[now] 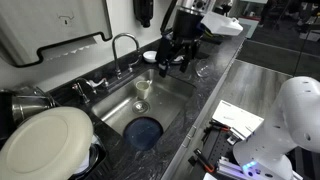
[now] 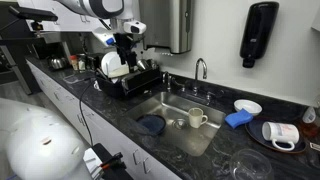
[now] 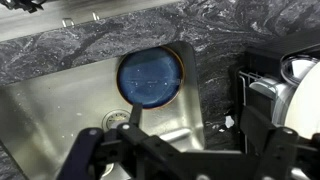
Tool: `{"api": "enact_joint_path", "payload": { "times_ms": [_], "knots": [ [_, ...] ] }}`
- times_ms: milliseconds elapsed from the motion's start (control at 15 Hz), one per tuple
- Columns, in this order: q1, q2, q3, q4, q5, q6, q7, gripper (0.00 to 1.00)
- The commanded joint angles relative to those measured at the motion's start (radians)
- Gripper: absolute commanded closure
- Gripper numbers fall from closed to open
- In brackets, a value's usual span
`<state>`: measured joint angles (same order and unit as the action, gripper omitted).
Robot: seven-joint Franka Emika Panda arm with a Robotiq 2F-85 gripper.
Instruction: Put the glass cup inside the sink
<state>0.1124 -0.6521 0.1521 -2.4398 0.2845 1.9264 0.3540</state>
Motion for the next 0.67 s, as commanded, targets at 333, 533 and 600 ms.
{"api": "enact_joint_path", "payload": {
  "times_ms": [333, 533, 600],
  "knots": [
    [-0.012, 0.0, 0.008, 0.003, 0.006, -0.005, -0.005, 0.0],
    [-0.012, 0.0, 0.009, 0.003, 0.006, -0.005, -0.005, 0.0],
    [-0.012, 0.0, 0.009, 0.003, 0.006, -0.005, -0.005, 0.0]
  ]
}}
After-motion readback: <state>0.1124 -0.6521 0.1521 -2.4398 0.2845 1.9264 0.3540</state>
